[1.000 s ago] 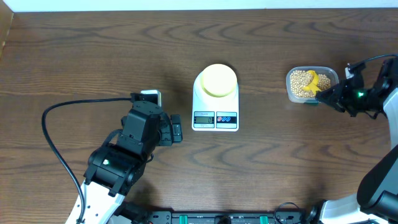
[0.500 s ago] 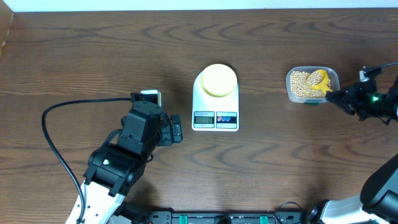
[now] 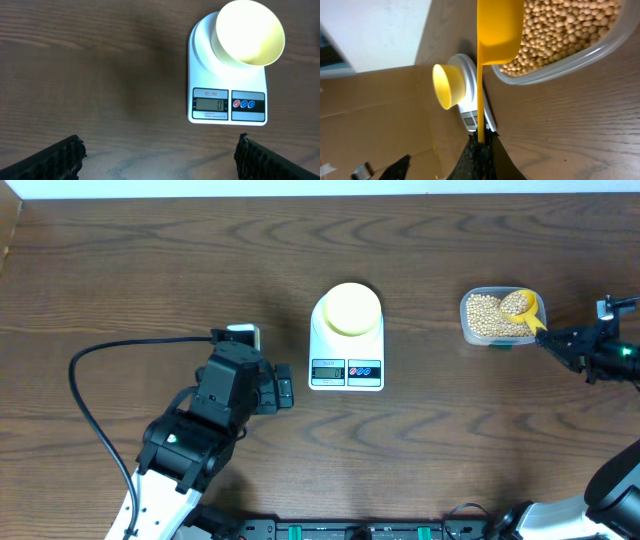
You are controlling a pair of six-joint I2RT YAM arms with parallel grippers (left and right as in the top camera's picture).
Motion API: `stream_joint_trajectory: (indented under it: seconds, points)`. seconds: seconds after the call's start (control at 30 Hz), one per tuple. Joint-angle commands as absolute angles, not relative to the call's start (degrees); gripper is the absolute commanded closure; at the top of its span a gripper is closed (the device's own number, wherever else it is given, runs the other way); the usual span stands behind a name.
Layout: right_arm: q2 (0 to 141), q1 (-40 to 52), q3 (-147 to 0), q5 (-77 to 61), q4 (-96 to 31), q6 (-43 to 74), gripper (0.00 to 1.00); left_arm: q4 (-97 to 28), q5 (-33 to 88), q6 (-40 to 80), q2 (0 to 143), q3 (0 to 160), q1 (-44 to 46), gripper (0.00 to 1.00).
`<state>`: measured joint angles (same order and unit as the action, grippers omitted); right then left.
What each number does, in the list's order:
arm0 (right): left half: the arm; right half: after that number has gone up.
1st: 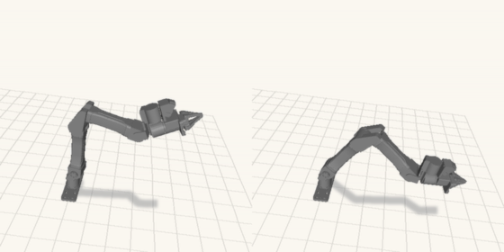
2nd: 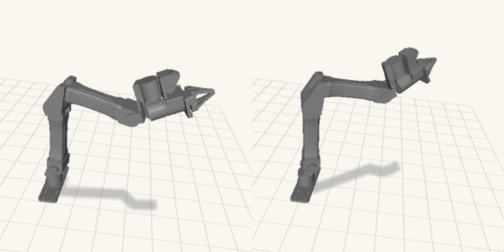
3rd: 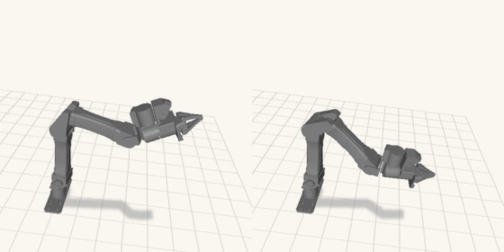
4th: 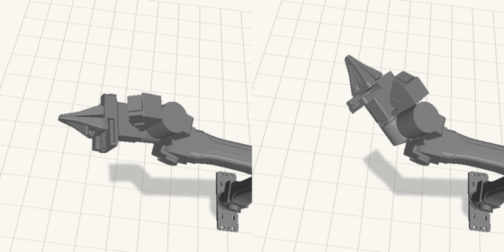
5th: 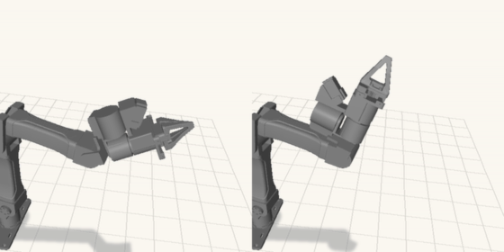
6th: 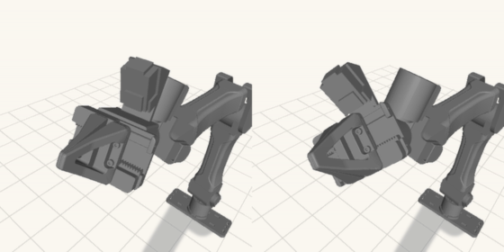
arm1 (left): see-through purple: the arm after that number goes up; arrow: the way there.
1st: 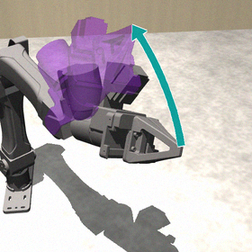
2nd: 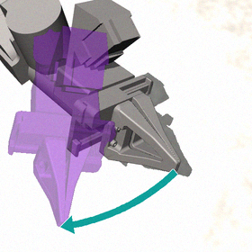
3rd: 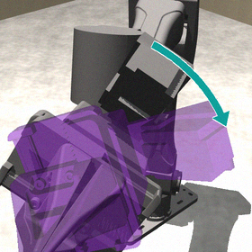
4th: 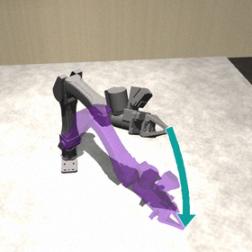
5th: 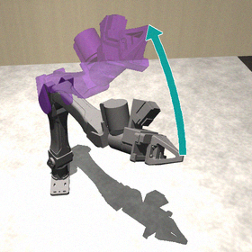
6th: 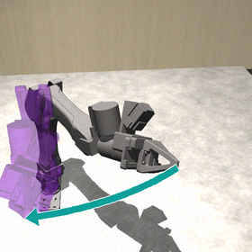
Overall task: Scoop item into bowl and weigh 50g on scale
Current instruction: 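Drag the scoop through the soybeans with the right gripper, then lift the filled yellow scoop and carry it left toward the yellow bowl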
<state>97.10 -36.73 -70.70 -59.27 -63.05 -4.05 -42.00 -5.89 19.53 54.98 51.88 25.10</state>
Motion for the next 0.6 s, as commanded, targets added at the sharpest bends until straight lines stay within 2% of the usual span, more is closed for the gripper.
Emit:
stream_joint_trajectory:
  seconds: [0.0, 0.33, 0.57]
  points:
    - [96.88, -38.22, -70.26, -66.11, -64.16, -8.08, 0.99, -41.93, -5.61, 20.05, 56.01, 51.86, 24.75, 0.02]
    - [96.88, -38.28, -67.48, -76.62, -64.75, -11.70, 0.99, -41.87, -5.61, 20.03, 56.27, 51.86, 24.75, 0.02]
    - [96.88, -34.11, -67.31, -81.93, -64.88, -12.05, 0.99, -41.28, -5.63, 20.03, 56.27, 51.86, 24.75, 0.02]
